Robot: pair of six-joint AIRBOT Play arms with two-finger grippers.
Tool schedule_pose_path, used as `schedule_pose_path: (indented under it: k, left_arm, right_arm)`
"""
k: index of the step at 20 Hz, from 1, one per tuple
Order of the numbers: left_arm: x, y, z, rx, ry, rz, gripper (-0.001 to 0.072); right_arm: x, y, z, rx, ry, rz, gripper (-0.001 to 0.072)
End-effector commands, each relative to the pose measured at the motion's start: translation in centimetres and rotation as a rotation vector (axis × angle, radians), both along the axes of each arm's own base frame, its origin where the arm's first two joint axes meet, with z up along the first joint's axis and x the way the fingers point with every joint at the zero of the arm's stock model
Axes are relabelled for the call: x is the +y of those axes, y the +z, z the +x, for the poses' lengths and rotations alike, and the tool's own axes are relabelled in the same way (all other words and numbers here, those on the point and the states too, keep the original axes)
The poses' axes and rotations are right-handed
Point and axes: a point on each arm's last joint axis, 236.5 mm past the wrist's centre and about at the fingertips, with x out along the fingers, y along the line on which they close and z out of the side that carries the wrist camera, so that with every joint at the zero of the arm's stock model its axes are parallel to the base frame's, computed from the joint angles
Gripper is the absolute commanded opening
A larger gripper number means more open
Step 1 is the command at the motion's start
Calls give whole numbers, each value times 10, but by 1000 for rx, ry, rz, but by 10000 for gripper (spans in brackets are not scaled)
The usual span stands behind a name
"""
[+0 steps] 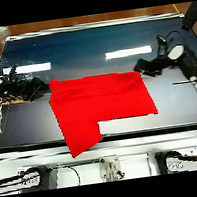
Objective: Fold the shirts.
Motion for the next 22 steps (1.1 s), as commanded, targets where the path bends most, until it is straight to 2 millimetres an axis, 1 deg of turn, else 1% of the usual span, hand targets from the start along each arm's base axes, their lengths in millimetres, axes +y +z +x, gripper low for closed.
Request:
schedule_pose_path:
  k: [1, 2, 3, 4, 6, 8, 10, 13, 17, 19, 20, 21, 22]
  left_arm:
    - [11, -2, -87, 198, -181, -61, 605]
    - [11, -11, -103, 217, -168, -71, 604]
    - [10, -25, -116, 237, -139, -76, 603]
    - [9, -40, -125, 257, -113, -81, 603]
    - [1, -66, -139, 298, -74, -110, 603]
    - [-1, -83, -139, 292, -31, -107, 603]
    - [0, -92, -135, 272, -7, -89, 603]
    - [-7, -102, -135, 288, -27, -82, 603]
    - [-24, -121, -145, 364, -79, -90, 603]
    - [-34, -125, -141, 352, -84, -94, 600]
    - [-39, -125, -138, 342, -82, -99, 526]
    - [-43, -126, -134, 332, -80, -101, 496]
    - [-46, -127, -132, 325, -71, -99, 496]
  right_arm:
    - [-86, -3, -87, 279, 47, -190, 548]
    - [-96, -4, -104, 334, 40, -158, 549]
    - [-99, -5, -118, 378, 23, -91, 548]
    - [-94, -5, -120, 377, -9, 1, 549]
    - [-75, 0, -115, 349, -37, 162, 549]
    - [-60, 3, -109, 323, -31, 233, 549]
    - [-54, 3, -108, 321, -12, 230, 549]
    - [-52, 3, -105, 309, -3, 218, 549]
    - [-53, 2, -104, 305, -5, 217, 549]
    - [-53, 2, -104, 304, -5, 217, 549]
    - [-53, 2, -104, 303, -3, 216, 549]
    - [-53, 2, -104, 302, -1, 215, 549]
    - [-53, 2, -104, 301, 4, 214, 549]
